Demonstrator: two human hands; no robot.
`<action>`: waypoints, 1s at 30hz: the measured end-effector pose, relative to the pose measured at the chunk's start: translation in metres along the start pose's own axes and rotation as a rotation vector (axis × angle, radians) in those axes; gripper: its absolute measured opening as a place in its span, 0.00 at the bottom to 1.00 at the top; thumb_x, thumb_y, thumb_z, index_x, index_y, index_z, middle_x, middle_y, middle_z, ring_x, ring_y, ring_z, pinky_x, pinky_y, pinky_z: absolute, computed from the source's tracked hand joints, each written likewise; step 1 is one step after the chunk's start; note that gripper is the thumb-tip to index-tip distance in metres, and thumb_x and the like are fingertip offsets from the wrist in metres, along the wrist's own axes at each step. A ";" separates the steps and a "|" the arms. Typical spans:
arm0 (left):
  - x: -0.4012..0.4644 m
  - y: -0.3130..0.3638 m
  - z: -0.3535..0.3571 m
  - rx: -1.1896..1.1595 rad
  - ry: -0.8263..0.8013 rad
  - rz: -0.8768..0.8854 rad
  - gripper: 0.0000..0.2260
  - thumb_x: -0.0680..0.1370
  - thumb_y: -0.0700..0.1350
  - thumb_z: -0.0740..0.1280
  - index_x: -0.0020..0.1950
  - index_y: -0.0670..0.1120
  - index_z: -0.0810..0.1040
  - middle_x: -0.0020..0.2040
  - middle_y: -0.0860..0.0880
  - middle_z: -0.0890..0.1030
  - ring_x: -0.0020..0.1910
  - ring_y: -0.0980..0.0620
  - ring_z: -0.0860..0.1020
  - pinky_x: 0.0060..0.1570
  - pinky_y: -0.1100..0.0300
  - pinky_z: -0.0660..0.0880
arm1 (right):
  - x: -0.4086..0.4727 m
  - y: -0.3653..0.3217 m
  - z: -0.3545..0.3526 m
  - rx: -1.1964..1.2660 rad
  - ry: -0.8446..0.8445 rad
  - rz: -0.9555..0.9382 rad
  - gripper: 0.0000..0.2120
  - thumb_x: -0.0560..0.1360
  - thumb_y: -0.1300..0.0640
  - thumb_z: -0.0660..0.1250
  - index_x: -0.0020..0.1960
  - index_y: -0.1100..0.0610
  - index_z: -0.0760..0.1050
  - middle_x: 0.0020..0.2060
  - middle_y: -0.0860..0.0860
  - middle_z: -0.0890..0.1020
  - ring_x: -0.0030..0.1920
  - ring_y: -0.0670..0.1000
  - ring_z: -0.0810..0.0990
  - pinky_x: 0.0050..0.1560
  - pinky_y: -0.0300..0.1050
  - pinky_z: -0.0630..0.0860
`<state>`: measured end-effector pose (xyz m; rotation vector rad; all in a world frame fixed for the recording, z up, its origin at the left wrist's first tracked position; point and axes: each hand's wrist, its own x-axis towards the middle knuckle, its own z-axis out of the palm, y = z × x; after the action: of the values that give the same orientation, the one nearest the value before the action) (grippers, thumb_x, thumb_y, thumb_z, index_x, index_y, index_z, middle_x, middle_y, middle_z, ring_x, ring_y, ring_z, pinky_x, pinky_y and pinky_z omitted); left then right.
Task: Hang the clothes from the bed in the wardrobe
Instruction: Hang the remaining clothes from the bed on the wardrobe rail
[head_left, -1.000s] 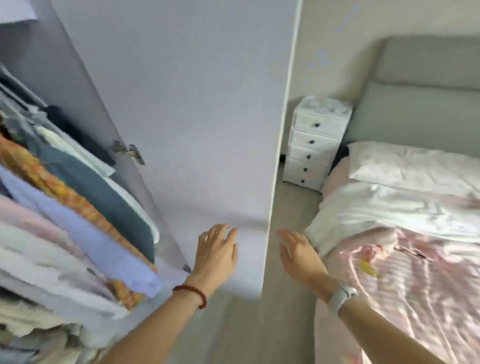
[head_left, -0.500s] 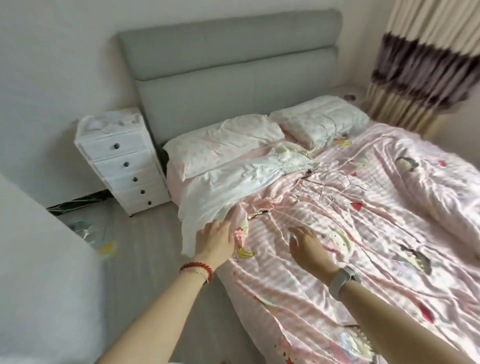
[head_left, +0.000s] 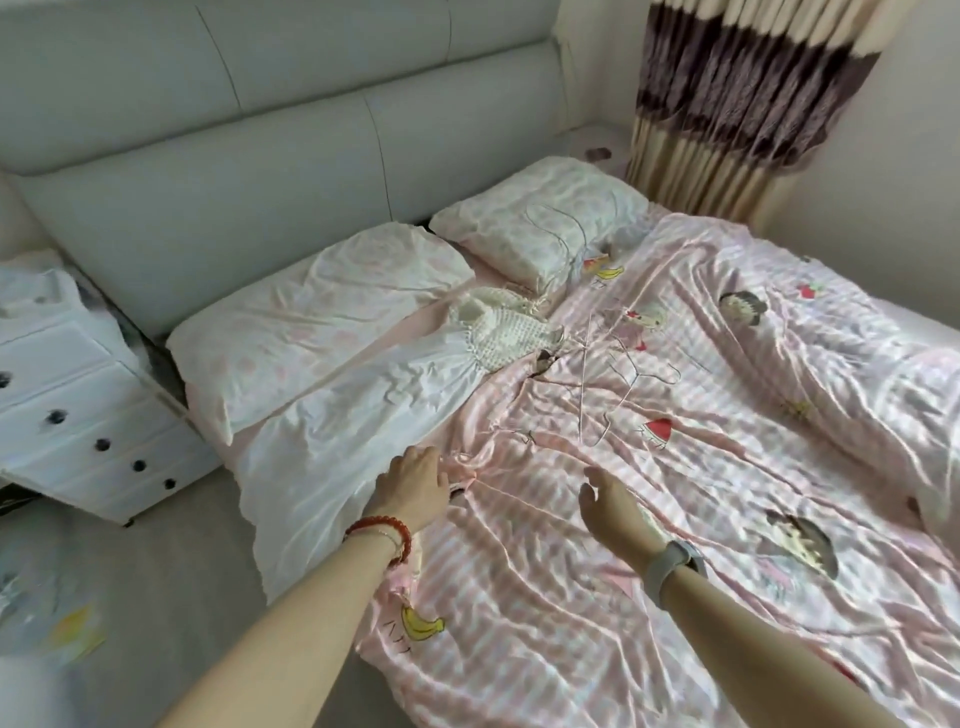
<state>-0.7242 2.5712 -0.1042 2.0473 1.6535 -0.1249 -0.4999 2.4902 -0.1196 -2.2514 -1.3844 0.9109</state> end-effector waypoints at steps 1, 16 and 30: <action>0.024 -0.002 0.004 0.012 -0.033 -0.019 0.16 0.79 0.46 0.54 0.67 0.48 0.67 0.66 0.46 0.68 0.62 0.46 0.69 0.59 0.51 0.68 | 0.029 0.002 0.000 0.038 0.006 0.050 0.17 0.78 0.63 0.54 0.65 0.65 0.67 0.63 0.61 0.73 0.64 0.59 0.71 0.62 0.46 0.66; 0.312 -0.061 0.109 0.244 -0.040 -0.170 0.30 0.80 0.53 0.54 0.75 0.51 0.39 0.77 0.50 0.45 0.75 0.43 0.41 0.70 0.41 0.47 | 0.292 0.072 0.097 0.150 0.279 0.635 0.41 0.70 0.50 0.70 0.73 0.61 0.51 0.66 0.66 0.60 0.66 0.64 0.58 0.62 0.57 0.61; 0.252 -0.055 0.107 -0.253 -0.206 0.034 0.21 0.80 0.39 0.52 0.72 0.57 0.61 0.65 0.50 0.75 0.51 0.48 0.78 0.45 0.63 0.69 | 0.302 0.077 0.076 0.384 0.242 0.623 0.12 0.74 0.61 0.62 0.56 0.66 0.68 0.50 0.62 0.73 0.58 0.61 0.73 0.47 0.40 0.71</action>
<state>-0.6854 2.7566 -0.3094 1.8078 1.4301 -0.1045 -0.4044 2.7182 -0.3238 -2.3978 -0.3518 0.9372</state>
